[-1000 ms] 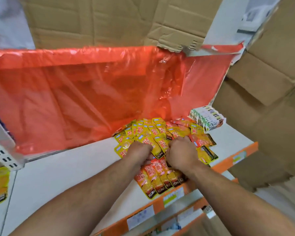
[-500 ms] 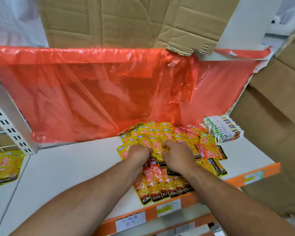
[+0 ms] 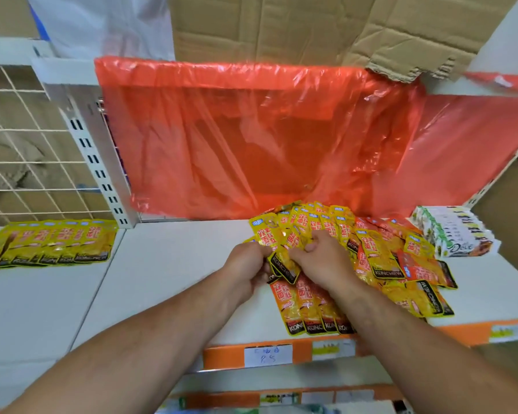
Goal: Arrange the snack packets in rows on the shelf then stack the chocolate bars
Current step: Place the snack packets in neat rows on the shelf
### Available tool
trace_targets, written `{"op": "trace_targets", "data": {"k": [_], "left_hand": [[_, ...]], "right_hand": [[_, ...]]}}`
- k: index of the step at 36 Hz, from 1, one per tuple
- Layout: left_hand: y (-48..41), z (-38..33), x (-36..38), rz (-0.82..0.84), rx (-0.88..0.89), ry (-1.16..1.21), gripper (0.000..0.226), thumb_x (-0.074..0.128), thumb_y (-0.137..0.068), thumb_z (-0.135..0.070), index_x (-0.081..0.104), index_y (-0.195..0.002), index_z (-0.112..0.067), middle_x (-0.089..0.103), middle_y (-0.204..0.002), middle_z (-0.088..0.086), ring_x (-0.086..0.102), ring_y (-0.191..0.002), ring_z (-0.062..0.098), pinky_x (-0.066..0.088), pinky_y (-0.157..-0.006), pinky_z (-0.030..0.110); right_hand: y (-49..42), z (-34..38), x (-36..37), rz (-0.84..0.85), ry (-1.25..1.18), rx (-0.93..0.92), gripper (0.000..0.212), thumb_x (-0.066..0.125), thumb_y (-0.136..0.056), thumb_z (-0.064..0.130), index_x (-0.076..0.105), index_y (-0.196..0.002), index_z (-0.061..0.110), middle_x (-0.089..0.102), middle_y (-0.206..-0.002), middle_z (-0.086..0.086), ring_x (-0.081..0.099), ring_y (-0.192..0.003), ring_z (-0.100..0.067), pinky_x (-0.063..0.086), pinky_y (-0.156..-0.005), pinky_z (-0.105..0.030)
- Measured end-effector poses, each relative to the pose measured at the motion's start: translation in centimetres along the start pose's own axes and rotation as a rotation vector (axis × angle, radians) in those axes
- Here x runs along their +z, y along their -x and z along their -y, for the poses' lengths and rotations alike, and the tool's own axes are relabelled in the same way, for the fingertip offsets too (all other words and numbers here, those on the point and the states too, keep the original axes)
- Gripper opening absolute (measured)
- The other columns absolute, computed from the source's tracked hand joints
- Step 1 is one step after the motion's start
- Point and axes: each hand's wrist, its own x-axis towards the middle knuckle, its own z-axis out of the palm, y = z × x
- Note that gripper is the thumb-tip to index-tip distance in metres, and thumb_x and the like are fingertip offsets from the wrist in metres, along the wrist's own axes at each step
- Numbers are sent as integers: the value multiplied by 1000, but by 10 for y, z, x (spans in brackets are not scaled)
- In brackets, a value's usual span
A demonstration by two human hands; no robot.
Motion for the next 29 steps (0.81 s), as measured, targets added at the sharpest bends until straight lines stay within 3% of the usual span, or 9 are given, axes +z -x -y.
{"op": "trace_targets", "data": {"k": [3,5,10,12,15,18,22,25,29], "left_hand": [[13,0,-16,26,14,30,17,51,-91,-8,62,-80,-15,53,-62,6,44,-44,13,41,-41,18],[20,0,-30,34,13,56,20,51,-89,-7,63,-75,-14,50,-64,8,42,-43,14,40,-40,18],[38,-2,-76,52,9,147,25,54,-92,-6,66,-71,-10,56,-53,4,45,-37,12,40,-40,21],[43,1,-99,53,9,156,23,55,-92,-6,65,-72,-11,58,-52,2,46,-36,10,40,-41,21],[52,6,-131,60,17,119,20,53,-95,-8,64,-79,-12,59,-54,1,49,-39,9,39,-42,22],[61,14,-165,37,30,120,16,49,-99,-6,62,-91,-9,63,-57,0,55,-39,8,38,-36,17],[75,27,-219,20,48,70,19,50,-97,-6,65,-109,-5,67,-80,9,58,-50,13,38,-42,19],[85,32,-259,-14,53,52,16,54,-94,-7,66,-105,-5,70,-92,26,61,-68,26,46,-59,32],[96,36,-308,-77,70,17,17,56,-94,-7,70,-103,-4,63,-82,19,52,-57,24,36,-52,29]], "right_hand": [[10,15,7,-10,61,-27,65,69,-83,50,52,-135,15,64,-109,1,61,-109,-26,48,-86,-34],[17,26,12,-13,118,-33,69,67,-80,58,53,-133,17,63,-122,-4,60,-114,-28,50,-88,-37],[38,60,27,19,161,76,91,62,-70,79,48,-130,13,64,-120,-8,61,-113,-32,51,-86,-38],[48,76,41,61,69,97,85,68,-74,72,49,-129,9,65,-114,-9,62,-109,-31,49,-84,-36],[65,96,69,77,-127,103,61,79,-78,47,53,-118,9,68,-104,-11,65,-98,-28,50,-83,-37],[84,115,98,70,-291,134,67,85,-75,29,51,-129,8,70,-101,-16,66,-87,-26,50,-79,-36],[107,140,131,111,-447,150,64,88,-72,19,52,-124,13,71,-93,-14,68,-83,-27,54,-83,-41],[124,162,154,122,-406,94,36,85,-73,14,63,-101,14,74,-91,-10,72,-82,-26,58,-82,-44],[144,191,186,189,-467,75,20,81,-78,10,68,-92,9,75,-90,-14,70,-73,-25,58,-75,-45]]}}
